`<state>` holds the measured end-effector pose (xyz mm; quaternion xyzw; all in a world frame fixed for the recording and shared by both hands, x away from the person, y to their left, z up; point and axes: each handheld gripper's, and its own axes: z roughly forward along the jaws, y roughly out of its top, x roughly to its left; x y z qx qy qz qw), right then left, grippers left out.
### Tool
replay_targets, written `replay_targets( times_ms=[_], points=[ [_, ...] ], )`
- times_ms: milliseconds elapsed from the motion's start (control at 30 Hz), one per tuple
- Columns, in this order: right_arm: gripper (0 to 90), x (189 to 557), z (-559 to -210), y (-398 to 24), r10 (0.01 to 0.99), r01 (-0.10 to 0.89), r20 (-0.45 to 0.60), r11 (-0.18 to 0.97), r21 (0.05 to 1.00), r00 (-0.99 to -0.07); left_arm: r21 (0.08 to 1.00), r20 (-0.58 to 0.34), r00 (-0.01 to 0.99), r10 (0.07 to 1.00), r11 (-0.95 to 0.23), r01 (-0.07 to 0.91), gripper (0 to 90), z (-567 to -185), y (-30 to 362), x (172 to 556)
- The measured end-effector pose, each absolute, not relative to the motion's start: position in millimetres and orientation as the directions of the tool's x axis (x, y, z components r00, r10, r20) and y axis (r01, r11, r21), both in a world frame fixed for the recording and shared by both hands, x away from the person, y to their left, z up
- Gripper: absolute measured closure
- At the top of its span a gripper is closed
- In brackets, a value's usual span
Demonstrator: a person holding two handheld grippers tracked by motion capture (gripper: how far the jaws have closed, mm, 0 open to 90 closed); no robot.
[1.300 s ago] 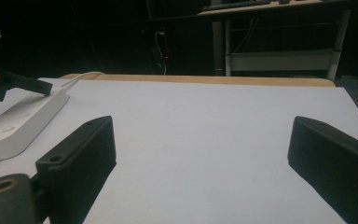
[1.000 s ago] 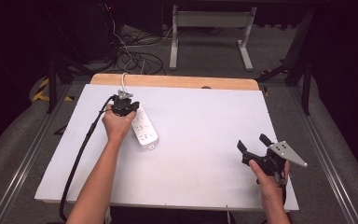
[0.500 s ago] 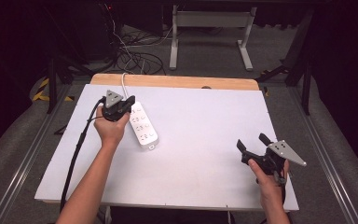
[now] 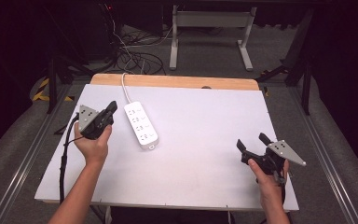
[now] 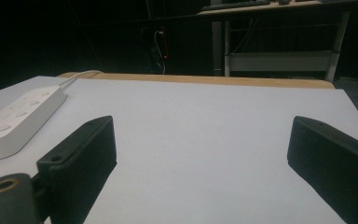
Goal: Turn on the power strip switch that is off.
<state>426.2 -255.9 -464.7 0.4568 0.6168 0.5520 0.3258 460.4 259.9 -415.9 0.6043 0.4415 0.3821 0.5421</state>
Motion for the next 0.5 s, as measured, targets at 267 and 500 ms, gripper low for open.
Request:
replay_targets(
  times_ms=[267,500],
  points=[
    [8.6,426.5,-462.4,-253.7,0.923,0.195,0.09,-0.017,0.981,-0.373,0.996,-0.022,0.278,0.96,-0.002,0.086,89.9,-420.2,268.1,449.5],
    [8.6,425.4,-463.5,-256.4,0.923,0.198,0.094,-0.02,0.98,-0.372,0.997,-0.007,0.262,0.965,-0.012,0.071,89.9,-420.3,265.4,449.3]
  ],
)
